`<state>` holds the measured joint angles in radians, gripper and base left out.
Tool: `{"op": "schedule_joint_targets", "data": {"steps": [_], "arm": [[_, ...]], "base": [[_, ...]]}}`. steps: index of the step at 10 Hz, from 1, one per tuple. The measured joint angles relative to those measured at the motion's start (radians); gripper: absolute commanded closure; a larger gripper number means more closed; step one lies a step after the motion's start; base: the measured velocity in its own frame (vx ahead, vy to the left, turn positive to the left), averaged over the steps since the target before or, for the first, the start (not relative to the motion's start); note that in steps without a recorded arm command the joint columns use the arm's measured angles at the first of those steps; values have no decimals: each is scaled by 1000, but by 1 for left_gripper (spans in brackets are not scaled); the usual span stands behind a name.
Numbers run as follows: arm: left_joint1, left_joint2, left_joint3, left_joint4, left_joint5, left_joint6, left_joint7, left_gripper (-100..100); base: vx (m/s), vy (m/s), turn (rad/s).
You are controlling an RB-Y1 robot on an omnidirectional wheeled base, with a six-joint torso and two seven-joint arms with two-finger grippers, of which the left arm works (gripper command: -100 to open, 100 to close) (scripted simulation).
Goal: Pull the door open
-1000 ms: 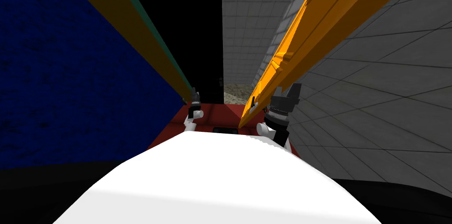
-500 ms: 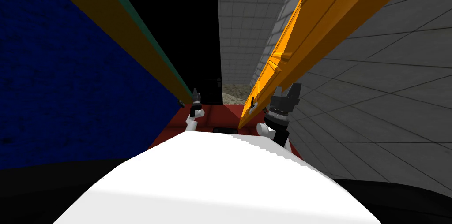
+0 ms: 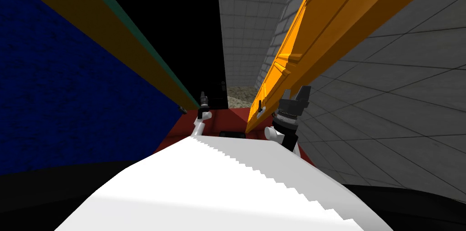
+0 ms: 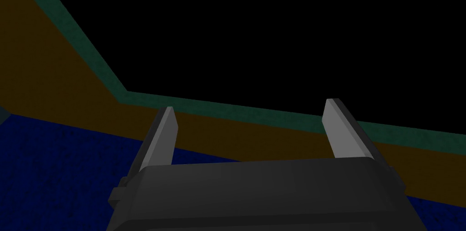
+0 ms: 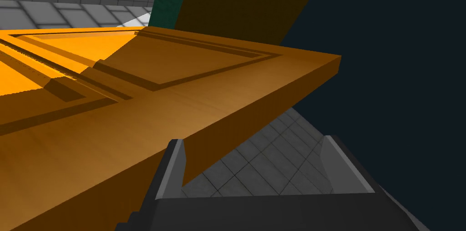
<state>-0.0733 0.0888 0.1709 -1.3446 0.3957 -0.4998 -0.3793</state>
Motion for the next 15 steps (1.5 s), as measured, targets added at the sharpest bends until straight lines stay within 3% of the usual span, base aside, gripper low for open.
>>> {"op": "schedule_joint_targets", "data": {"steps": [6, 10, 13, 15], "arm": [[-81, -2, 13, 139, 48, -9, -40, -100], [-167, 2, 28, 275, 96, -11, -77, -100], [-195, -5, 36, 325, 119, -8, -100, -100], [-231, -3, 40, 385, 138, -15, -111, -100]], "base": [[55, 44, -118], [84, 63, -140], [41, 35, -81], [66, 62, -113]]}}
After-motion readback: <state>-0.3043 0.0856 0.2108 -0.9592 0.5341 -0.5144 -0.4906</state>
